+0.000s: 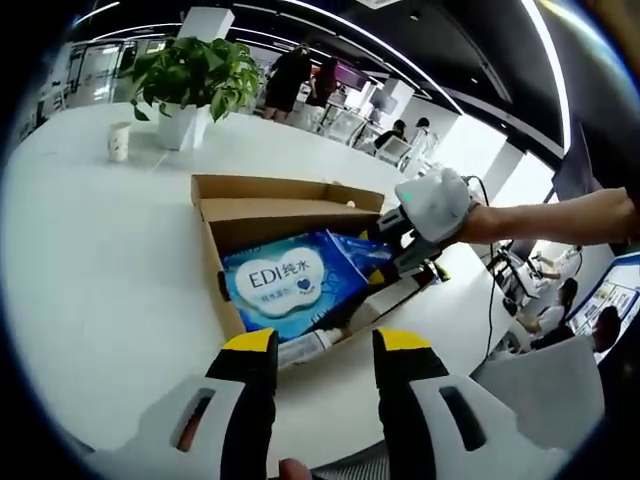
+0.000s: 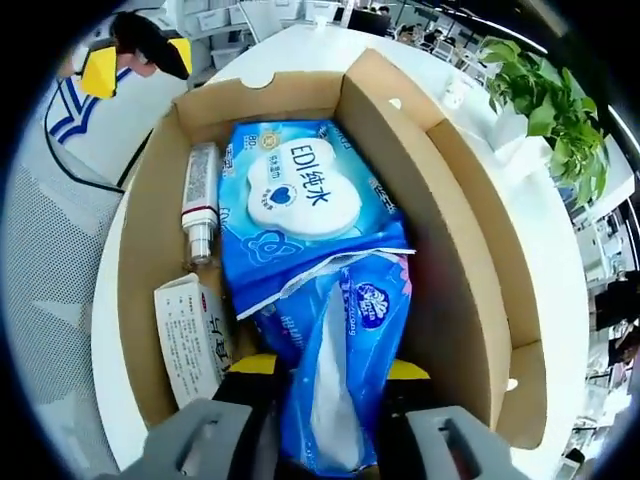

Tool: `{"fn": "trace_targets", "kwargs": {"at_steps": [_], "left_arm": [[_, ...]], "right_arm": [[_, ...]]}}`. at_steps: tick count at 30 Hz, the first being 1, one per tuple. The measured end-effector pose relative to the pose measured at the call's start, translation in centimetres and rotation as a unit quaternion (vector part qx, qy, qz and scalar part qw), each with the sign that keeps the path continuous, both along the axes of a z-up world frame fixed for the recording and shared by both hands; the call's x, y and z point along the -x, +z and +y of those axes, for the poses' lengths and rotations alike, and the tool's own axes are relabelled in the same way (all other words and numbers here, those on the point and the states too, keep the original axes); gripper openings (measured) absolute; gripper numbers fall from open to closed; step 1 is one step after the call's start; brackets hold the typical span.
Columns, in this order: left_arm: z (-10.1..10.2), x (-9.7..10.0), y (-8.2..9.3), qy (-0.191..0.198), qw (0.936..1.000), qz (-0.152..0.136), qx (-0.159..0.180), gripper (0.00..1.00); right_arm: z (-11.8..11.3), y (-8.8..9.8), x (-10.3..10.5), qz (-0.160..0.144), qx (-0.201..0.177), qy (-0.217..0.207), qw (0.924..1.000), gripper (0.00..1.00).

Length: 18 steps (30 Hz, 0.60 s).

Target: Operate the shoe box by opening the lid, removing the specified soft item, and placing it in the target area until the item is outside and the box remains undamaged.

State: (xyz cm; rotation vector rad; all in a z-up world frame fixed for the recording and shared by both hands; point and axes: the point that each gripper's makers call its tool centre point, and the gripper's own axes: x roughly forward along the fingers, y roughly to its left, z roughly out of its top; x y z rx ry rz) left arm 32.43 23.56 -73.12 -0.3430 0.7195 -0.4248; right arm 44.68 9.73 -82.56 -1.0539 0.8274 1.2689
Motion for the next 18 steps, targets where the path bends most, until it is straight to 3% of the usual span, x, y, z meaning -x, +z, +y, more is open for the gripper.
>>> {"fn": "trace_targets", "kwargs": {"at_steps": [18], "left_arm": [[-0.1,0.4,0.5,0.002,1.0000,-0.004,0.005,0.38]], "right_arm": [[-0.1,2.5,0.5,-0.001,-0.027,-0.019,0.9995,0.28]]}}
